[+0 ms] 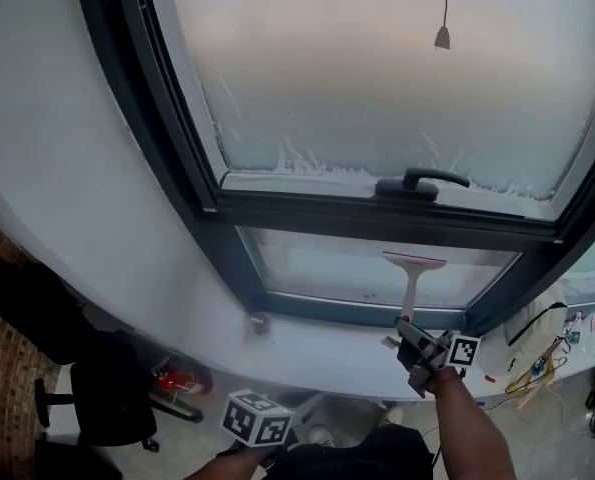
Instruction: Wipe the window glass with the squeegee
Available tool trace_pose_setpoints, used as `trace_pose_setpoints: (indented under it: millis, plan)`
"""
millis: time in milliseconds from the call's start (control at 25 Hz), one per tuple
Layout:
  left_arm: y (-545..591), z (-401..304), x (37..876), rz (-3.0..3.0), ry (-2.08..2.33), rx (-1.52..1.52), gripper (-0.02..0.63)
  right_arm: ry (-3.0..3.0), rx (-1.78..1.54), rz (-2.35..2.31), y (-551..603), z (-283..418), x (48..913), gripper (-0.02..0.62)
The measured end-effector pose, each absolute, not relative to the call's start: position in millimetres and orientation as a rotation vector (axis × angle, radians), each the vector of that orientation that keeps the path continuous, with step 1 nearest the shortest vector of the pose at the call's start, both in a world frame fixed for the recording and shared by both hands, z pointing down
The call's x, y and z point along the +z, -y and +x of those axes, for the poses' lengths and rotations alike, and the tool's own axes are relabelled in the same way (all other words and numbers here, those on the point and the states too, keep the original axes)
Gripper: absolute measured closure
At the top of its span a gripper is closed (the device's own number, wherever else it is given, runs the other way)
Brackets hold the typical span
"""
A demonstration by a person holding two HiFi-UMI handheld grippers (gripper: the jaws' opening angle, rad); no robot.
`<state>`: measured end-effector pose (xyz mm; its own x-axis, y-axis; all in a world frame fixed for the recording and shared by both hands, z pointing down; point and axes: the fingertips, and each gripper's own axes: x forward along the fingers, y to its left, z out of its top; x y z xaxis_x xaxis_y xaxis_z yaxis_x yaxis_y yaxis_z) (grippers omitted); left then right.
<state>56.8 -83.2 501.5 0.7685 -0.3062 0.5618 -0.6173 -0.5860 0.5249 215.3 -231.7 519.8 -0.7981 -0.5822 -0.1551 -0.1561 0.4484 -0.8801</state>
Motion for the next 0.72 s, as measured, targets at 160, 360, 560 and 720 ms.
trace_pose_setpoints:
  millis: [160,360,560,720]
  plan:
    - [80,57,501,2.227,0.683,0.525,0.606,-2.297,-1.295,-0.616,235,217,515,0.507]
    - [87,69,501,2.212,0.704,0.492,0.606,-2.276,-1.322,-0.606,241,228,517,0.508]
    - [93,87,503,2.212,0.707,0.509,0.606,-2.271,-1.332,-0.567,249,236,521,0.508]
    - [95,98,502,2.197,0.722,0.506,0.606,-2.278,-1.346,-0.528,253,240,522,0.508]
